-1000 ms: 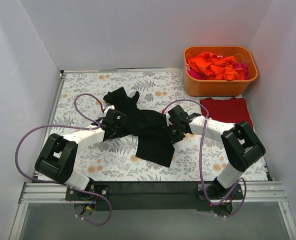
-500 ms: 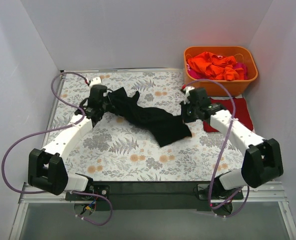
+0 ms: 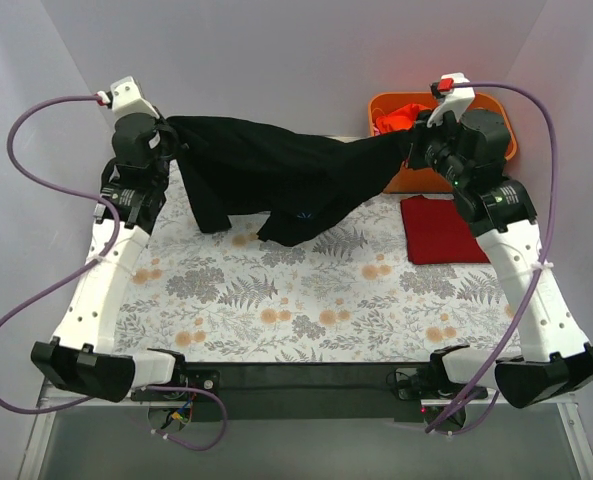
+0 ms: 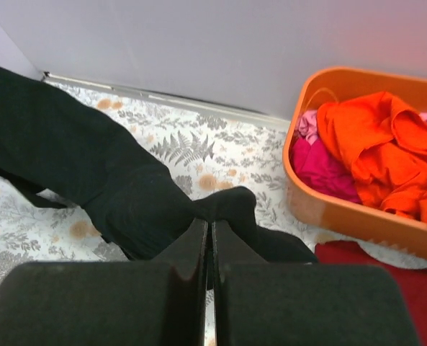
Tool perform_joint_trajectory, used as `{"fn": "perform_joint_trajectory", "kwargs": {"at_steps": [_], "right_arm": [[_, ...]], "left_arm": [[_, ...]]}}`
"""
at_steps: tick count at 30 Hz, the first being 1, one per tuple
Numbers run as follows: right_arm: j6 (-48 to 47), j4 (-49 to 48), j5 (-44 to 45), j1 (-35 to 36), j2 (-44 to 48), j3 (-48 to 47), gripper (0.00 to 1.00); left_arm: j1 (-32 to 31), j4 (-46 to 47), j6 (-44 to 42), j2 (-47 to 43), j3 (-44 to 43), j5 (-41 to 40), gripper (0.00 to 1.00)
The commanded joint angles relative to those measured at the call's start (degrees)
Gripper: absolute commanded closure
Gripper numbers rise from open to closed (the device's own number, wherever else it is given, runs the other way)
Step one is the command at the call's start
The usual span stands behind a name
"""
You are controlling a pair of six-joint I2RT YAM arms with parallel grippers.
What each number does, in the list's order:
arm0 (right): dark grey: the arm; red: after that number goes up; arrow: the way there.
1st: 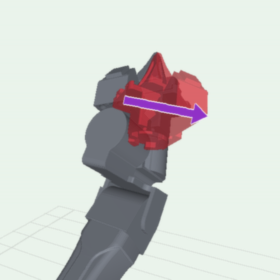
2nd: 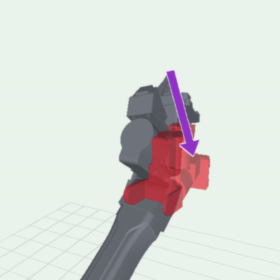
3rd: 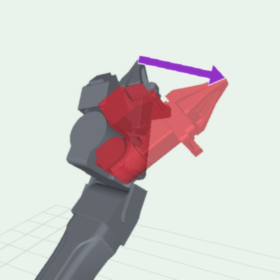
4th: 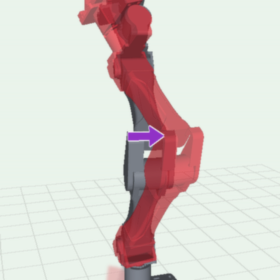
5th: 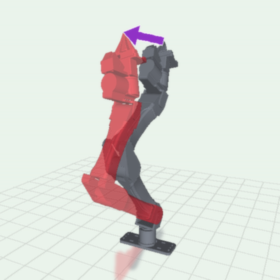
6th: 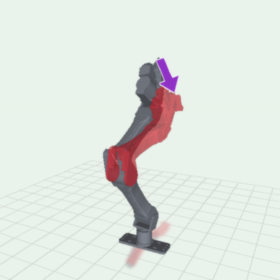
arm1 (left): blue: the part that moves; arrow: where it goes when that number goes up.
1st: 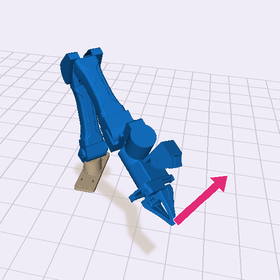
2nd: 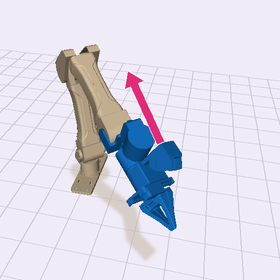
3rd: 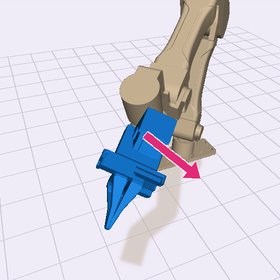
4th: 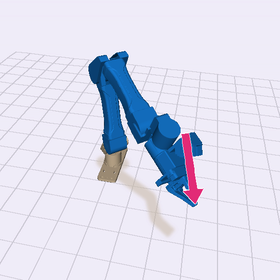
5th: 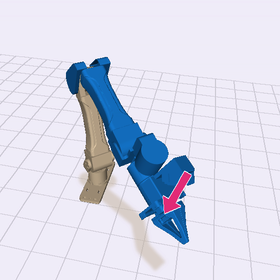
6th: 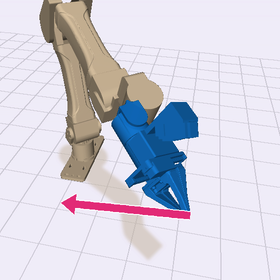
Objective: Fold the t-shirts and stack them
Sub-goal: Flatten the tshirt out
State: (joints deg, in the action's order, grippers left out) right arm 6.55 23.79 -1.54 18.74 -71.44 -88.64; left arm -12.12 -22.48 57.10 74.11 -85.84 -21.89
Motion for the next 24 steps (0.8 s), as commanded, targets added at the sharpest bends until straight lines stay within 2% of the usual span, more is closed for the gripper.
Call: {"fn": "perform_joint_trajectory", "kwargs": {"at_steps": [1, 7, 11, 15, 19, 20, 24], "right_arm": [[-3.03, -3.75, 0.66, -0.28, 3.49, -3.64, 0.99], [-4.7, -5.77, 1.28, -0.29, 4.29, -7.15, 0.99], [-5.14, -7.79, -0.04, -0.37, -0.52, -9.35, 0.99], [-5.23, -10.52, -2.5, -0.99, -7.73, -14.44, 0.99], [-6.28, -11.57, -4.43, -1.6, -16.52, -25.16, 0.99], [-6.28, -11.92, -4.96, -2.04, -19.67, -29.88, 0.99], [-6.28, -14.99, -5.32, -2.75, -24.44, -38.44, 0.99]], "left_arm": [[0.17, -0.37, -2.17, -6.42, -4.59, -0.43, 1.0], [0.17, 2.0, -5.85, -7.66, -6.88, -2.45, 1.0], [0.34, 3.67, -7.79, -2.67, -6.62, -3.69, 1.0], [2.62, 4.2, -5.79, 5.06, -9.07, -0.89, 1.0], [6.14, 2.97, -1.65, 13.07, -17.06, 3.25, 1.0], [7.62, 1.84, -0.77, 14.91, -21.51, 4.21, 1.0], [9.83, -0.46, 2.57, 22.47, -33.9, 10.19, 1.0]]}}
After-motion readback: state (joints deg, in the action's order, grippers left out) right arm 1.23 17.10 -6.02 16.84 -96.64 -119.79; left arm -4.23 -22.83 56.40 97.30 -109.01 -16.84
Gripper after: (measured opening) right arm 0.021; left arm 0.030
